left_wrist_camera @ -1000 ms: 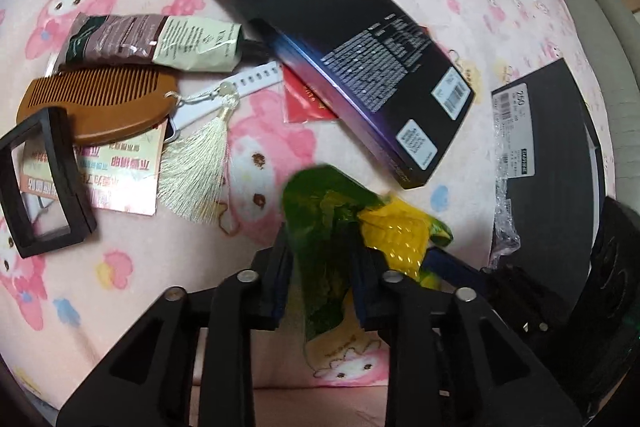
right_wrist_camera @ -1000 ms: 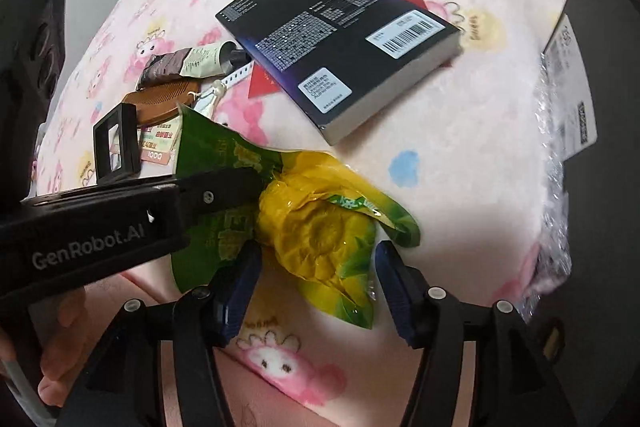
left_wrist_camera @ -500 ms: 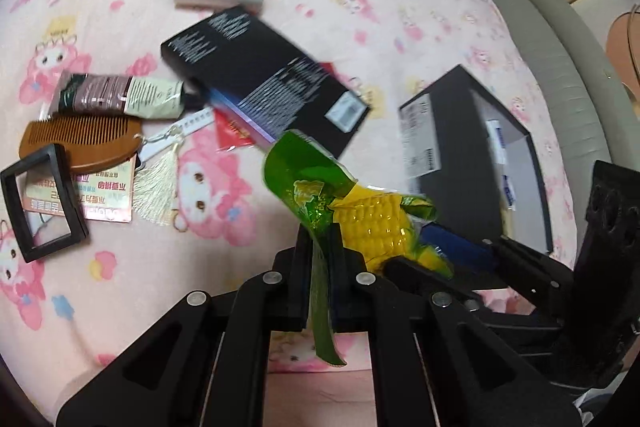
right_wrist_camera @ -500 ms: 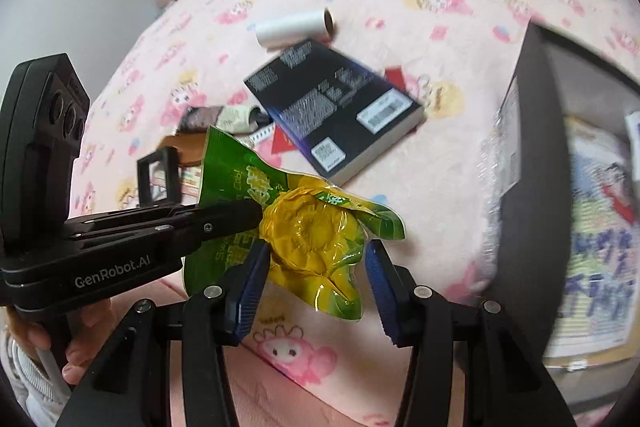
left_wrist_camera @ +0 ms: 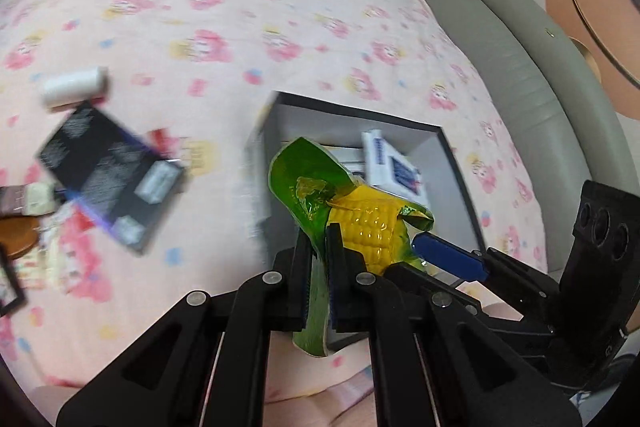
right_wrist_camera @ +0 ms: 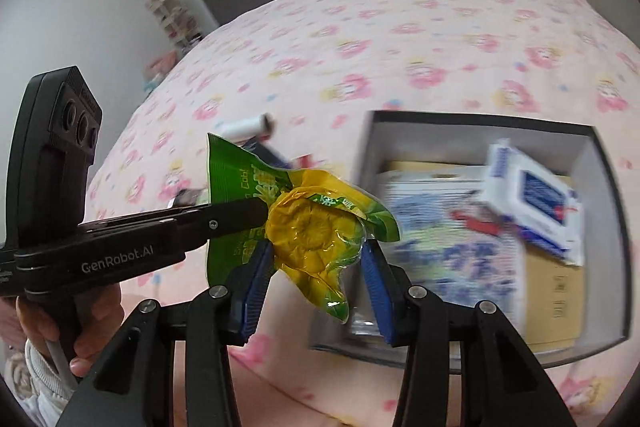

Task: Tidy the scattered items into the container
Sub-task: 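Lift the corn snack bag and carry it over the black box, then lower the corn snack bag into the box beside the wipes pack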

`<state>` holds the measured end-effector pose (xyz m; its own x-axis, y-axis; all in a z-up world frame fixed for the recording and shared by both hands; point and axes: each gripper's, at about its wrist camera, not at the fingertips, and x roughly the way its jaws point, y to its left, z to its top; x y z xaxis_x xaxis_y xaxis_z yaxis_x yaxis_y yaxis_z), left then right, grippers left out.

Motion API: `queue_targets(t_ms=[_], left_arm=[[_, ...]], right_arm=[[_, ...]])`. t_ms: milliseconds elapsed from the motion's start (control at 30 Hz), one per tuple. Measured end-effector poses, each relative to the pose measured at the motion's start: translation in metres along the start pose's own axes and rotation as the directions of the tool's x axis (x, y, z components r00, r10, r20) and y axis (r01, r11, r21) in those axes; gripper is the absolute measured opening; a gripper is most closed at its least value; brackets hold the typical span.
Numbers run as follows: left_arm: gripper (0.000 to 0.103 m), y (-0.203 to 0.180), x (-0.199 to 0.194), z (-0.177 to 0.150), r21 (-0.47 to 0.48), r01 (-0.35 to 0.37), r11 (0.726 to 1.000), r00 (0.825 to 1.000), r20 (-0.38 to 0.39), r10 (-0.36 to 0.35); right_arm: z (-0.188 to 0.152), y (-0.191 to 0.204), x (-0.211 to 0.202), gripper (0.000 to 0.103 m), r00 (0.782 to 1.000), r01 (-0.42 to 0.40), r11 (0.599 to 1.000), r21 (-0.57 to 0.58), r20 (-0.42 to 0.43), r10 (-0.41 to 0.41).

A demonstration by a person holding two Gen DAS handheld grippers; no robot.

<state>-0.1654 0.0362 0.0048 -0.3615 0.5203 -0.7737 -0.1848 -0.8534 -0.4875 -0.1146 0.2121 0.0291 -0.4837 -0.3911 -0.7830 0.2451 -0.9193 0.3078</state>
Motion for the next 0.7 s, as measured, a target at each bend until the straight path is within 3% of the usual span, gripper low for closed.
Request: queue_targets(t_ms=[233, 367, 700], left_arm=[[0.003, -0.051, 0.051, 0.009, 0.036, 0.023, 0.999, 0.997, -0.079, -0.020], [0.003, -0.064, 0.080, 0.003, 0.041, -0.001, 0.999, 0.990, -0.140, 0.007], [0.005, -0.086, 0.127, -0.005, 0.053, -0.047, 0.998, 0.973, -0.223, 0.057]], right_arm=[[0.013, -0.067, -0.020, 0.042, 0.999, 0.033, 0.997, 0.066, 0.037, -0.036], [0.013, -0.100, -0.022, 0.041, 0.998, -0.004, 0.990, 0.142, 0.059, -0.004], [0.003, -0.129, -0.002, 0.040, 1.000, -0.008, 0.979, 0.204, 0.026, 0.002]])
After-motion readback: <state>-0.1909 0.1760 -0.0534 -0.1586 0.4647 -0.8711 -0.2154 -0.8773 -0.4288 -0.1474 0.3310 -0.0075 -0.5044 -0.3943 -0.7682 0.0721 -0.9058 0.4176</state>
